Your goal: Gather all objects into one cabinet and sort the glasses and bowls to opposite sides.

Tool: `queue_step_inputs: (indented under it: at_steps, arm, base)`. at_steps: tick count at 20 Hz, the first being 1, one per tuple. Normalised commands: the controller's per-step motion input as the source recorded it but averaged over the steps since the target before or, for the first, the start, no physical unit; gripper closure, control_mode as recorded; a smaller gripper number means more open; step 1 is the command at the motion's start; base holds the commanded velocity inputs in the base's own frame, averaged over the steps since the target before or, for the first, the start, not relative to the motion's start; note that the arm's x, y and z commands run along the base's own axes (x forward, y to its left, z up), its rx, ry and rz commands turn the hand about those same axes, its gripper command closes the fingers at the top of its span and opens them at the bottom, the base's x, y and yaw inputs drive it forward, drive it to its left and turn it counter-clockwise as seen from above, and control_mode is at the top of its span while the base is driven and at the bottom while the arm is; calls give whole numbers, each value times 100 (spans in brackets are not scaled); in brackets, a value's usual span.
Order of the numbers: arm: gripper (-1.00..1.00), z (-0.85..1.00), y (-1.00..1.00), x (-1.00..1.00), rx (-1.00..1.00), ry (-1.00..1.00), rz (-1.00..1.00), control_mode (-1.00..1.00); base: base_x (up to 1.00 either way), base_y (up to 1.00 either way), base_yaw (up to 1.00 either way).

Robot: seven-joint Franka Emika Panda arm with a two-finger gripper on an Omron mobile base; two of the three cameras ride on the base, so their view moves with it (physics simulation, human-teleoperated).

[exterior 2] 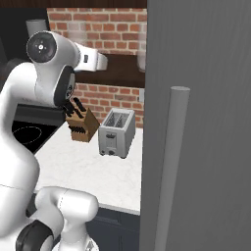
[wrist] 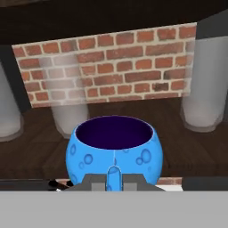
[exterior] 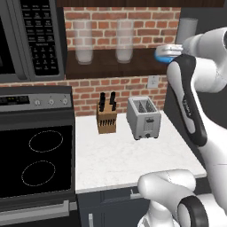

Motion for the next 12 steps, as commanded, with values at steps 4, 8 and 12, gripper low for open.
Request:
queue_step_inputs:
  at_steps: [4,8,12]
  arm:
    - [100,26,6,-51,-3,0,-2,-100]
    - [100,8,0,-65,-3,0,0,-100]
    - [100,1,0,-80,-3,0,0,-100]
  base:
    - [0,0,0]
    - [0,0,0]
    - [0,0,0]
